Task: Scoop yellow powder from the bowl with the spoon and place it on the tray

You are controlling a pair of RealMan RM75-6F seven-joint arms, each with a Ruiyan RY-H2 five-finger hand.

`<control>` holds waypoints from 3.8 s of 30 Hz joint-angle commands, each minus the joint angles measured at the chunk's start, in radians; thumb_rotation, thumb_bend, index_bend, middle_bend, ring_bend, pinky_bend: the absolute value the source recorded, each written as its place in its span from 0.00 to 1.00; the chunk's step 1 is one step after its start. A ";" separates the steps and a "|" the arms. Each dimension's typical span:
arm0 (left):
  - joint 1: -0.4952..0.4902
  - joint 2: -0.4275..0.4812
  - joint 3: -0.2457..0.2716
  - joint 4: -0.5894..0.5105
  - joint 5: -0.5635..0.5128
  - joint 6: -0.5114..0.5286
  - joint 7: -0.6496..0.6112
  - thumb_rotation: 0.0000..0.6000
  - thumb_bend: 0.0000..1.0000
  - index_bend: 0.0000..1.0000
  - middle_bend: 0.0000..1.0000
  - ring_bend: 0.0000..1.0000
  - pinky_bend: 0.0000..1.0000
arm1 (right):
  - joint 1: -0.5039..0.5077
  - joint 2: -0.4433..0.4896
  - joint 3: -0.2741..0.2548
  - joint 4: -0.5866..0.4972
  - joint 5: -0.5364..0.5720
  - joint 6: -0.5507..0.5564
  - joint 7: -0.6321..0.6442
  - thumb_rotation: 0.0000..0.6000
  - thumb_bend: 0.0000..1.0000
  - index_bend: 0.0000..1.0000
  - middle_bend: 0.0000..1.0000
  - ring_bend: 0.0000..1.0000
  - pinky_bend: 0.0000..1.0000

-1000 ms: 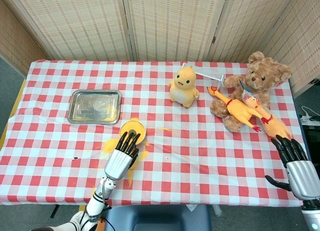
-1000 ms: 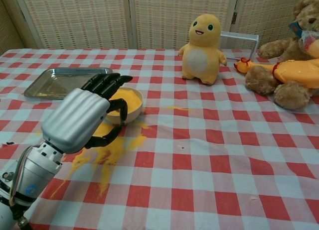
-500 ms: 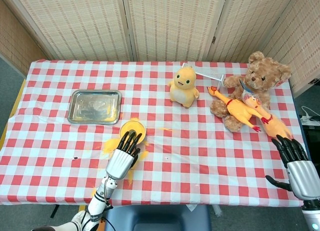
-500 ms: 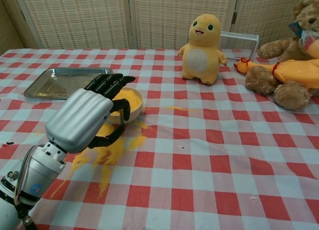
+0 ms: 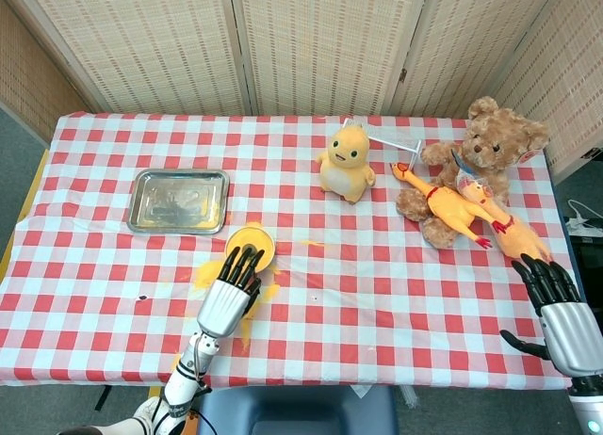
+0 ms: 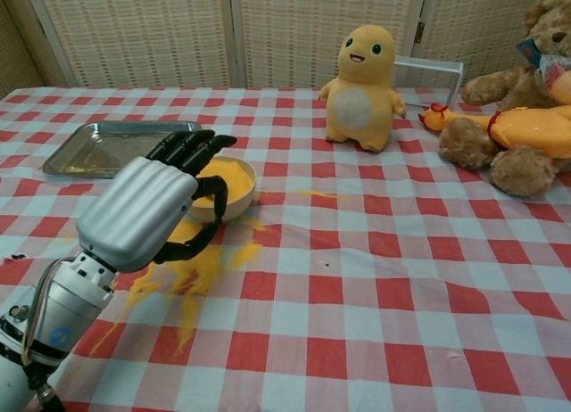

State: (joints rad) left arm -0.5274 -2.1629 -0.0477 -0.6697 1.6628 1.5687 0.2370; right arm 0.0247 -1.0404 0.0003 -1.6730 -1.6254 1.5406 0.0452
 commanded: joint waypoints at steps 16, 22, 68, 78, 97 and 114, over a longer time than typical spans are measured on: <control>0.001 0.001 -0.001 -0.001 0.001 0.006 -0.011 1.00 0.47 0.57 0.09 0.00 0.07 | 0.001 -0.001 0.000 0.000 0.000 -0.003 -0.002 1.00 0.00 0.00 0.00 0.00 0.00; -0.001 0.004 -0.003 -0.015 0.000 0.006 -0.039 1.00 0.48 0.59 0.09 0.00 0.07 | 0.000 -0.001 0.000 0.000 -0.001 -0.001 -0.002 1.00 0.00 0.00 0.00 0.00 0.00; -0.037 0.114 -0.164 -0.252 -0.140 0.027 -0.433 1.00 0.73 0.86 0.36 0.10 0.06 | 0.005 -0.009 0.008 0.003 0.022 -0.015 -0.022 1.00 0.00 0.00 0.00 0.00 0.00; -0.003 0.235 -0.163 -0.513 -0.192 -0.058 -0.329 1.00 0.74 0.87 0.36 0.10 0.05 | 0.005 -0.008 0.005 0.000 0.017 -0.015 -0.024 1.00 0.00 0.00 0.00 0.00 0.00; -0.007 0.360 -0.234 -0.716 -0.369 -0.250 -0.240 1.00 0.75 0.87 0.36 0.10 0.04 | 0.007 -0.017 0.010 0.001 0.029 -0.020 -0.038 1.00 0.00 0.00 0.00 0.00 0.00; -0.076 0.273 -0.287 -0.503 -0.333 -0.234 -0.351 1.00 0.75 0.87 0.37 0.10 0.04 | 0.005 -0.011 0.016 -0.001 0.042 -0.018 -0.035 1.00 0.00 0.00 0.00 0.00 0.00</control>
State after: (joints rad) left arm -0.6014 -1.8887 -0.3340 -1.1738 1.3283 1.3331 -0.1123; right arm 0.0292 -1.0513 0.0165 -1.6737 -1.5833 1.5230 0.0103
